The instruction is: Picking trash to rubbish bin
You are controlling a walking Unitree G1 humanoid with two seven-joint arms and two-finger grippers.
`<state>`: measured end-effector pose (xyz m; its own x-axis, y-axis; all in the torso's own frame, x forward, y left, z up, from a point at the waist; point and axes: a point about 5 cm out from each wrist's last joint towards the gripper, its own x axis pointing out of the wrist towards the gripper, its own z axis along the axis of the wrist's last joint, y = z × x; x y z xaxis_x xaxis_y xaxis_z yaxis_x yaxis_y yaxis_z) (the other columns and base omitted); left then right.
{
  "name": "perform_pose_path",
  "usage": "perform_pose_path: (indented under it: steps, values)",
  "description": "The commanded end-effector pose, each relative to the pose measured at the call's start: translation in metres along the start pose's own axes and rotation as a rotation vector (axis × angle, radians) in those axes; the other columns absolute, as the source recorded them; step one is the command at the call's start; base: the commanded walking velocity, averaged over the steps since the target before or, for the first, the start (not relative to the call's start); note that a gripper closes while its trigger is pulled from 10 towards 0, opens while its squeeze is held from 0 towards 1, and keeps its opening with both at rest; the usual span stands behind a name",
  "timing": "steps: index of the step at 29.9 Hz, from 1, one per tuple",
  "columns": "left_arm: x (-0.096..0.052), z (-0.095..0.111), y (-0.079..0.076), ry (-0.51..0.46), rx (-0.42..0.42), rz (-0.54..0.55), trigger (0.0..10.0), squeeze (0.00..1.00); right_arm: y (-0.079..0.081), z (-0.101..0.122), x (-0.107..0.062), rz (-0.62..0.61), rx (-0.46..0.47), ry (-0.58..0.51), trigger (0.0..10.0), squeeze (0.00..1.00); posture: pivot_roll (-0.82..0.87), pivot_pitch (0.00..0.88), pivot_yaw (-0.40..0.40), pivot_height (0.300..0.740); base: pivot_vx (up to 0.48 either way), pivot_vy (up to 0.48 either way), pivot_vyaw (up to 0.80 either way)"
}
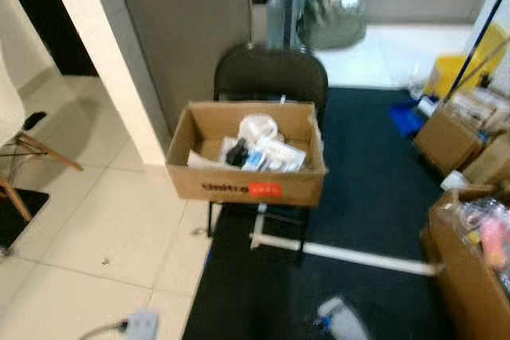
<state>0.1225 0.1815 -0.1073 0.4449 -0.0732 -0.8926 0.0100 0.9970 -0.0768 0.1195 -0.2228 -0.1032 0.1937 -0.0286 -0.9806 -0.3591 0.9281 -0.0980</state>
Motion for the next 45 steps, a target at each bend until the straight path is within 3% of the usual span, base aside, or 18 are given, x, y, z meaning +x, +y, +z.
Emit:
perform_pose_path:
  steps: [1, 45]
  values:
    - [0.000, 0.004, 0.003, -0.010, 0.006, 0.006, 10.0, 0.00, 0.008, -0.016, 0.002, 0.008, 0.007, 0.052, 10.0, 0.00, 0.00, 0.020, 0.112, 0.740, -0.398, 0.000, 0.00]
    - [0.003, 0.011, -0.008, -0.021, 0.018, -0.033, 10.0, 0.00, -0.002, -0.013, 0.000, -0.066, -0.042, 0.031, 10.0, 0.00, -0.03, 0.005, 0.090, 0.740, -0.397, 0.000, 0.00]
